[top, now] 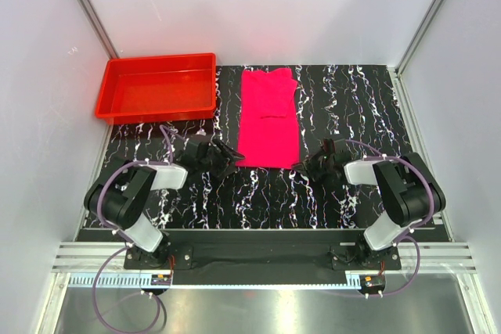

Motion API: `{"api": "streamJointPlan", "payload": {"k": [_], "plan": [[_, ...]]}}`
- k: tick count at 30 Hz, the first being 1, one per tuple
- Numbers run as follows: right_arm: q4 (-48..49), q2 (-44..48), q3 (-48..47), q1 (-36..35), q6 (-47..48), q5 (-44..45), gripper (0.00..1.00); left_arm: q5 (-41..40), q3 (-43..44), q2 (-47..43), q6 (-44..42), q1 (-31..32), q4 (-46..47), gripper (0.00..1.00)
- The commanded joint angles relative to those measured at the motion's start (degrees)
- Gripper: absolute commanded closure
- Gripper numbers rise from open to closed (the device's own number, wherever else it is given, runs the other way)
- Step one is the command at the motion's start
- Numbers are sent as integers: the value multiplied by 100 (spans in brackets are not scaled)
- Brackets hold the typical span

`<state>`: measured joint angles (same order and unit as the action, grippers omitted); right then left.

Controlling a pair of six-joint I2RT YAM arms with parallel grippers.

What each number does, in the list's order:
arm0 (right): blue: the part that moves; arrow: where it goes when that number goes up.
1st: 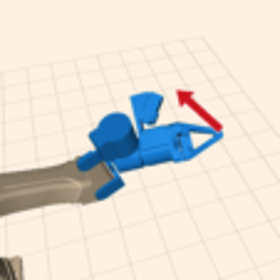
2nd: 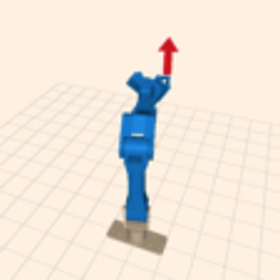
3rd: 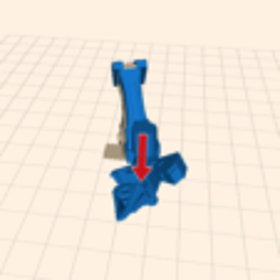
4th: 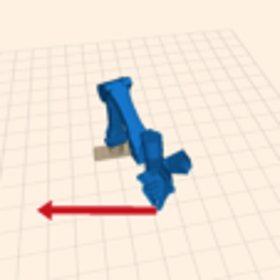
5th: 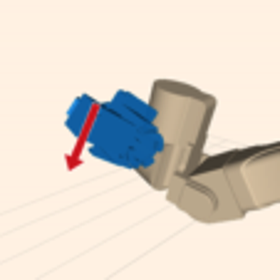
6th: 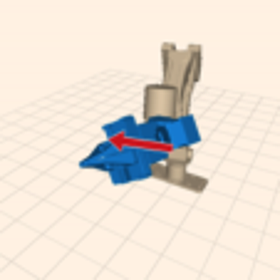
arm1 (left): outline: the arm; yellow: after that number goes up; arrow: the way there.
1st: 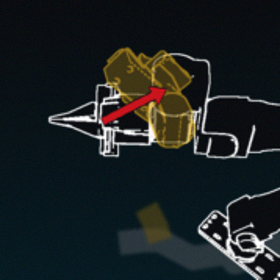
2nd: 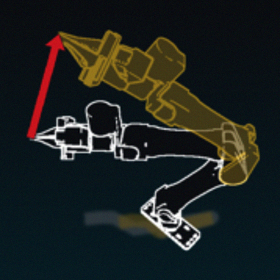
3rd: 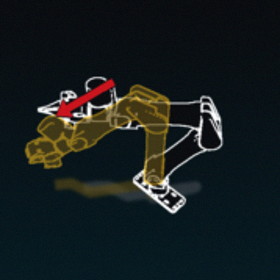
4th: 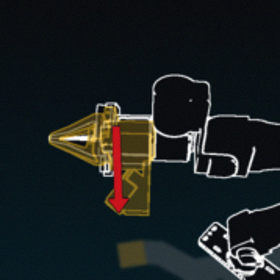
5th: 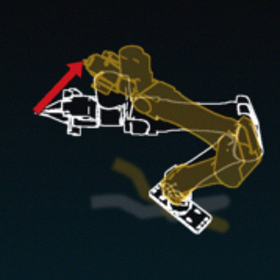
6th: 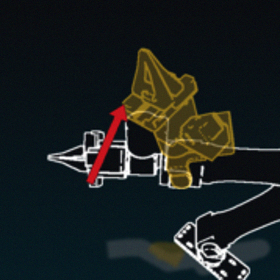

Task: Fold and stack the t-shirts
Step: Fold the tshirt

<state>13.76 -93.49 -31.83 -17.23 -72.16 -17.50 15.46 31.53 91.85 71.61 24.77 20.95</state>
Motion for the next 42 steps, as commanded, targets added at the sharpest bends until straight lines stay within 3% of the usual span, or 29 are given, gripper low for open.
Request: {"api": "streamJointPlan", "payload": {"k": [1, 5, 10, 14, 17, 18, 22, 28, 32, 35, 41, 42], "plan": [[-567, 208, 37, 18, 194, 229, 100, -351, 90, 245, -78, 27, 50, 38], [-637, 297, 19, 18, 194, 229, 100, -377, 301, 377, -95, 71, -564, 46], [-559, 148, -68, 18, 176, 133, 100, -466, 301, 456, -7, 71, -496, 51], [-435, 77, -60, 18, 158, 62, 100, -246, 451, 693, -183, 80, -373, 75], [-584, 173, -77, 44, 290, 106, 86, -149, 372, 650, -200, 89, -240, 91], [-724, 278, -60, 71, 377, 150, 75, -105, 363, 580, -227, 89, -249, 99], [-945, 472, 2, 71, 562, 291, 54, 9, 319, 395, -376, 115, -486, 100], [-858, 271, 54, 80, 519, 414, 50, 106, 73, 175, -429, 124, -469, 100], [-716, -133, -42, 89, 422, 413, 52, 167, 20, 131, -455, 124, -478, 100], [-638, -231, 28, 89, 282, 519, 58, 238, 64, 114, -525, 115, -530, 100], [-602, 67, 317, 80, 246, 326, 98, 299, 292, 105, -718, 115, -811, 100], [-750, 312, 370, 80, 307, 308, 100, 291, 319, 70, -858, 124, -890, 100]]}}
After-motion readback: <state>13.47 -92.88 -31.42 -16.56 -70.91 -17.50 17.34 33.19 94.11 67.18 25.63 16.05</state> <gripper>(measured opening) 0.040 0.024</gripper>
